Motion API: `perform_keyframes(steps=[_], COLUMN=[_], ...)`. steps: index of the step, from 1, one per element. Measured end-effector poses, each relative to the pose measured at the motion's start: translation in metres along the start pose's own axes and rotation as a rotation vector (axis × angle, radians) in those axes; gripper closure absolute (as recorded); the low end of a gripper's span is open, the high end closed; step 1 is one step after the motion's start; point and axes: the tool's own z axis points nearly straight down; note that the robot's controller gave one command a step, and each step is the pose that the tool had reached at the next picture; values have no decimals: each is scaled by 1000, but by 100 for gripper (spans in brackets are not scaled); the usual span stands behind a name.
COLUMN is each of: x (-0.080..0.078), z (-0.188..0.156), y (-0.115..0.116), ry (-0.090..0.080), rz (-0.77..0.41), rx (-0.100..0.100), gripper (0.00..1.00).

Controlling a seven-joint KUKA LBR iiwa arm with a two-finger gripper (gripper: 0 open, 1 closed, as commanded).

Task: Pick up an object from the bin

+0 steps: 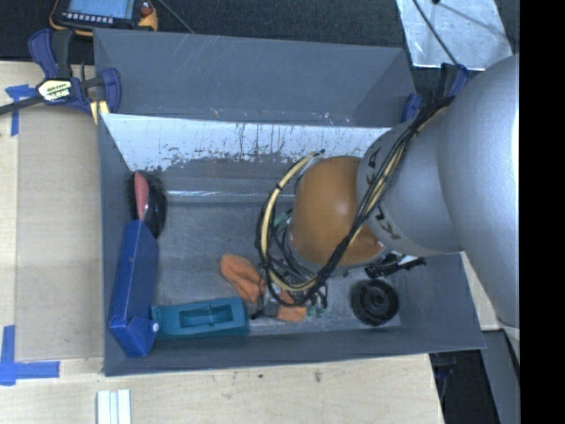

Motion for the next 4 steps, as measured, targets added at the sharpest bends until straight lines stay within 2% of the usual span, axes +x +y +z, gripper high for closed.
perform_keyframes(steps=[1, 2, 3, 4], x=[-2, -9, -18, -42], z=[0, 0, -1, 0], y=[-3, -3, -12, -14], ry=[-2, -2, -7, 0], rz=[-6, -19, -36, -43], rx=[-1, 0, -2, 0], gripper=[100, 100, 100, 100])
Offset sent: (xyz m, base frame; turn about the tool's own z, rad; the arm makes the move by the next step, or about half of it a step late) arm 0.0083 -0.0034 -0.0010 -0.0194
